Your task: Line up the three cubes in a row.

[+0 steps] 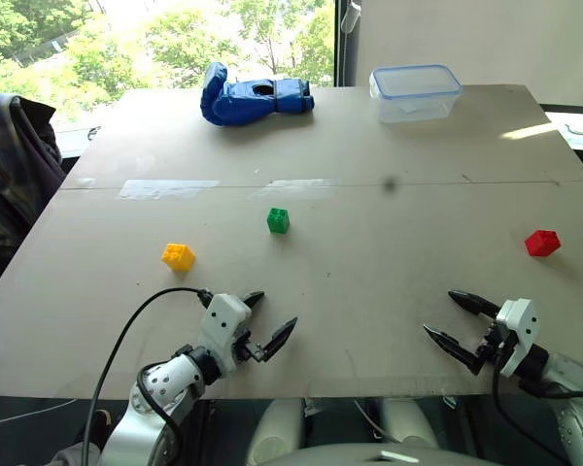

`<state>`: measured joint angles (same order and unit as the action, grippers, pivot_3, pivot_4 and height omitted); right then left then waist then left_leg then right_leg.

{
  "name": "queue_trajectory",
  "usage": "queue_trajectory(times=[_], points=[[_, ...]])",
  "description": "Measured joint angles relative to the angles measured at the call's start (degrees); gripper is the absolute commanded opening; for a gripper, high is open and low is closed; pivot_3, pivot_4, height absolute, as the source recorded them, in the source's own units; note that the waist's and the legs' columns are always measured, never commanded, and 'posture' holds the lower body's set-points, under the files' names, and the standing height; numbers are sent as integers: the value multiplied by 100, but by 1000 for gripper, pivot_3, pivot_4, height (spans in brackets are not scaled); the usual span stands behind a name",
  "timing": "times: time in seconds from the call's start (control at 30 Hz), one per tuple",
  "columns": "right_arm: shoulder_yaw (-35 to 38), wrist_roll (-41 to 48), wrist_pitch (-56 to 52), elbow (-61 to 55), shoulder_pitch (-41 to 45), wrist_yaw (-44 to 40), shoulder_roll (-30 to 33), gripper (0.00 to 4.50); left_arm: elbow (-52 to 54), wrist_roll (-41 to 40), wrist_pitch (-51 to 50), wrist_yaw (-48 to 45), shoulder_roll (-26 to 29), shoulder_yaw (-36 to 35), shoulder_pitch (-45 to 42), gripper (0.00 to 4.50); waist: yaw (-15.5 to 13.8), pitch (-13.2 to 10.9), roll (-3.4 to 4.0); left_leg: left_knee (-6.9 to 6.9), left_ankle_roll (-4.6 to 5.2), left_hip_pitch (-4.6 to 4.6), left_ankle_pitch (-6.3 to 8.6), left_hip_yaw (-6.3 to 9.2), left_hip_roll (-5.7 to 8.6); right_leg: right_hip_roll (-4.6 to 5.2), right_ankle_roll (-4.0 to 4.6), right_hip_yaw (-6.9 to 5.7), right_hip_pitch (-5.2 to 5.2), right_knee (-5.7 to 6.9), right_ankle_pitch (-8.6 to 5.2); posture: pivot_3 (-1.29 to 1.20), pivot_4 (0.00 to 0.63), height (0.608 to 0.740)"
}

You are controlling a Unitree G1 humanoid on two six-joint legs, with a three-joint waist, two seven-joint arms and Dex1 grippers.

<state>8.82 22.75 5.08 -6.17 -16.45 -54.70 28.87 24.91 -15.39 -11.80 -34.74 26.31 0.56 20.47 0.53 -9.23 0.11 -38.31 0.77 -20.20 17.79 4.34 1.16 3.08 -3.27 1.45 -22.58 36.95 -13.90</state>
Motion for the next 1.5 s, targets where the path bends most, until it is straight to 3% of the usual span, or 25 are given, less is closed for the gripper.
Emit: queue_trajectory(times=[0.83, 0.97, 1.2, 1.5], points=[[167, -11, 13, 109, 179, 371, -8, 4500, -42, -59, -29, -139, 67, 2, -167, 4449, 2, -9, -7, -2, 0, -2, 0, -1, 1, -2, 0, -1, -1, -1, 1, 0, 150, 740], [719, 3, -70, 151, 582, 1066, -15, 4500, 336, -525, -415, -650, 427, 68, -656, 4449, -16, -19, -4, -7, -1, -12, -1, 8, 3, -6, 1, -11, -5, 0, 2, 0, 150, 740], [1538, -303, -580, 490, 847, 2498, 25, 4500, 792, -1465, -1540, -1651, 1271, 402, -2261, 4449, 1, -14, 6, -3, -28, -55, -17, 10, 13, -7, 3, -10, -50, 1, 4, 0, 150, 740], [1740, -277, -1102, 848, 1363, 2944, 121, 4500, 835, -2195, -2271, -1855, 1280, 427, -3292, 4449, 32, -16, 5, -4, -12, -55, -8, -1, 14, -11, 1, -1, -55, 5, 5, 0, 150, 740]])
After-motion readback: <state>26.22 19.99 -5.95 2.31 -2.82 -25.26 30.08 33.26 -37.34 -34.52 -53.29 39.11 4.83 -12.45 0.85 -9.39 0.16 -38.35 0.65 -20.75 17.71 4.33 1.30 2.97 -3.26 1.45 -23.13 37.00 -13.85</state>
